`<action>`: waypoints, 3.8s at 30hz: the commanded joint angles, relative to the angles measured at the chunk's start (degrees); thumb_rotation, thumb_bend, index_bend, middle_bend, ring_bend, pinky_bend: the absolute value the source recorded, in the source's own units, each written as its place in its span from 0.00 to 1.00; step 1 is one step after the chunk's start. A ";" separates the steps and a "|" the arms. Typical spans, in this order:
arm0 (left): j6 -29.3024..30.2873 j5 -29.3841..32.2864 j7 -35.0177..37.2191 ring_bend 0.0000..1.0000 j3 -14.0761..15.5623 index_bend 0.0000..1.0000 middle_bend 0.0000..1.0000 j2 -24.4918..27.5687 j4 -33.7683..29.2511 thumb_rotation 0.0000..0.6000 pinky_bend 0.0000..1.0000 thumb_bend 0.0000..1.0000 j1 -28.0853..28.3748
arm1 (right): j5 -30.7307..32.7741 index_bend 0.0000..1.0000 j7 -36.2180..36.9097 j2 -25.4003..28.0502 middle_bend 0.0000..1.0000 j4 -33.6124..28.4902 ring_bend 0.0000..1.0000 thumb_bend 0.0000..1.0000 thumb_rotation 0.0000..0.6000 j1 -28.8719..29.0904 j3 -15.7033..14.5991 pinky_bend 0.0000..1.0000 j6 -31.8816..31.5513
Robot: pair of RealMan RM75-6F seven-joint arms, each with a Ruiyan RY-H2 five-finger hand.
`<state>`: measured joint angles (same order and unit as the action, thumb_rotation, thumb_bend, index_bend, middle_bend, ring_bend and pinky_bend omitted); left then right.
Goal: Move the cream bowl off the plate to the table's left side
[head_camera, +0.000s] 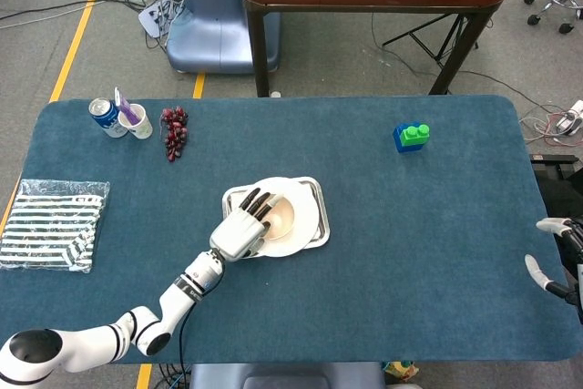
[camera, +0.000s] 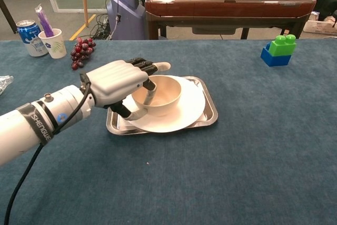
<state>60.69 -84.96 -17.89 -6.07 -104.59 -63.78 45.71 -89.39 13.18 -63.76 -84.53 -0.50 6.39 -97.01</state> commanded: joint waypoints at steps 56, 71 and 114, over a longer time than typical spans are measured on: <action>4.84 -0.88 -6.78 0.00 2.14 0.61 0.00 13.99 0.97 1.00 0.06 0.35 -5.96 | -1.02 0.35 -0.55 -1.80 0.36 1.26 0.25 0.35 1.00 0.52 0.32 0.49 -0.82; 1.08 2.39 -17.51 0.00 2.79 0.58 0.00 14.44 0.91 1.00 0.08 0.35 -6.75 | -0.91 0.35 -0.76 -1.40 0.36 0.76 0.25 0.35 1.00 0.47 0.06 0.49 -0.45; 20.27 6.29 -5.72 0.11 7.35 0.36 0.22 30.41 -24.52 1.00 0.17 0.34 -28.47 | -0.57 0.35 -5.31 -2.77 0.36 0.22 0.25 0.35 1.00 1.41 -0.30 0.49 1.57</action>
<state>79.53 -78.21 -25.19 0.27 -75.15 -87.42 18.87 -90.03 8.02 -66.44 -84.33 0.84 6.10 -95.58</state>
